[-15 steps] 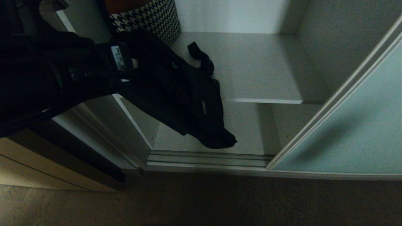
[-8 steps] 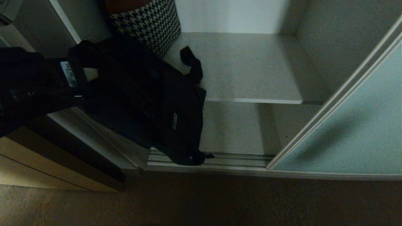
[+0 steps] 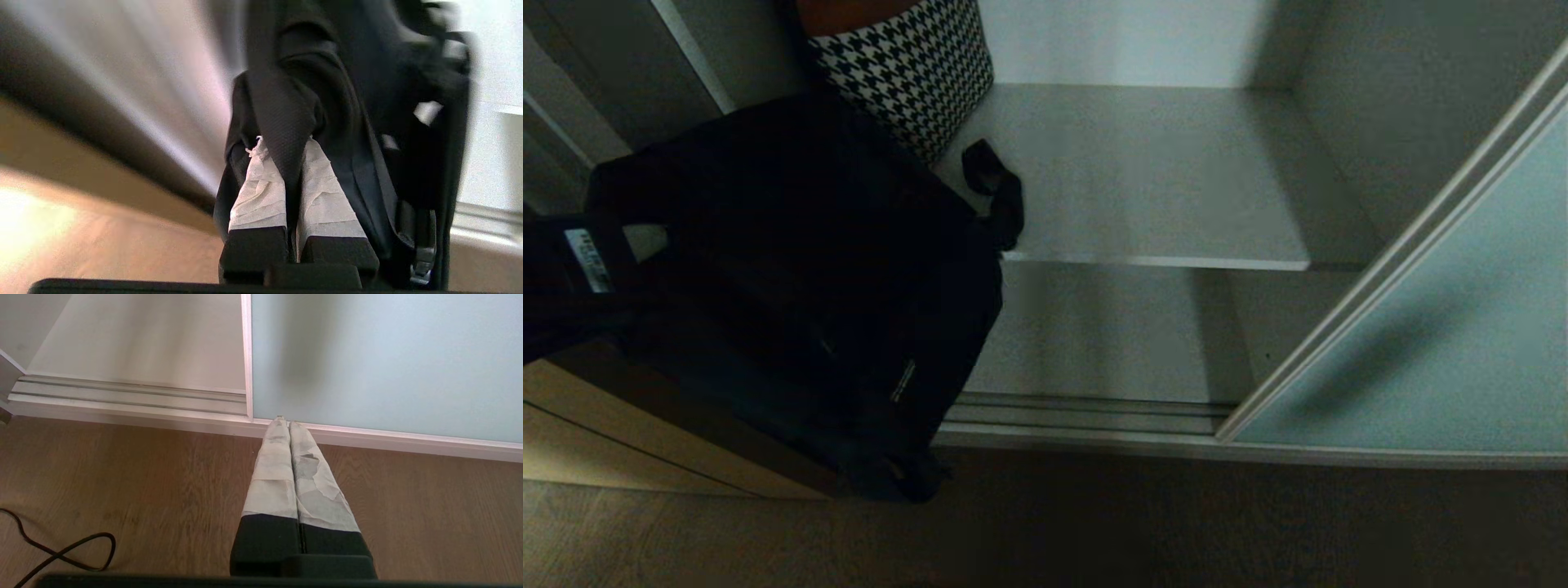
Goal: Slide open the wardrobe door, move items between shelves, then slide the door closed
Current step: Place the bag on the lower shelf
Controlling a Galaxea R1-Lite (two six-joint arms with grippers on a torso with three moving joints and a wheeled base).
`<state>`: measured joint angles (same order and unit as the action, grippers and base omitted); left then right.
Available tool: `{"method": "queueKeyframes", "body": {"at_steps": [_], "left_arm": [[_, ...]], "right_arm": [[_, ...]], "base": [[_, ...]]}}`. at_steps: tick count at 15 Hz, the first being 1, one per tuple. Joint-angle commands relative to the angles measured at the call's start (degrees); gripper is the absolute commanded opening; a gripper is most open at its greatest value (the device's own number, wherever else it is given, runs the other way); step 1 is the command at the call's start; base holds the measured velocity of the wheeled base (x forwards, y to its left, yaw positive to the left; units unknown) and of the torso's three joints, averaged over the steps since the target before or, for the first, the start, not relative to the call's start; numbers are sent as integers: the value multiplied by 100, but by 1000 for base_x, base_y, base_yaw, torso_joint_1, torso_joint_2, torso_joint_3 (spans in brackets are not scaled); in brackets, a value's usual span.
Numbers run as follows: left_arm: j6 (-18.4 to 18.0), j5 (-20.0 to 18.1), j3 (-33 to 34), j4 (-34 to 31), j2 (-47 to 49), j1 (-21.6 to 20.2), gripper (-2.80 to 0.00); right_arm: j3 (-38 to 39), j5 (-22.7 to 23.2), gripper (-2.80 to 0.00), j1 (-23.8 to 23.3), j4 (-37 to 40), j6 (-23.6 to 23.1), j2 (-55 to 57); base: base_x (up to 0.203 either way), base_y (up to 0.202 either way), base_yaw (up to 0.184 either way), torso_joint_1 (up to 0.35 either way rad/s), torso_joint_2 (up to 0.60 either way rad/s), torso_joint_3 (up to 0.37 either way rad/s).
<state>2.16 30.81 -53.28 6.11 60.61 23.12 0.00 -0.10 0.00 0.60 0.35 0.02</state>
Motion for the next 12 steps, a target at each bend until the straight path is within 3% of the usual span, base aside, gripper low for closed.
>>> {"method": "queueKeyframes", "body": {"at_steps": [1,4,12], "left_arm": [[20,11,183,9,-211,-414,-280],[92,-47,367,56,-356,-857,-280],[129,-463,608,649,-489,-985,-280]], "right_arm": [[0,1,-280,0,1,0,-2],[0,1,-280,0,1,0,6],[0,1,-280,0,1,0,6]], "base": [[0,0,0,0,0,0],[0,0,0,0,0,0],[0,0,0,0,0,0]]}}
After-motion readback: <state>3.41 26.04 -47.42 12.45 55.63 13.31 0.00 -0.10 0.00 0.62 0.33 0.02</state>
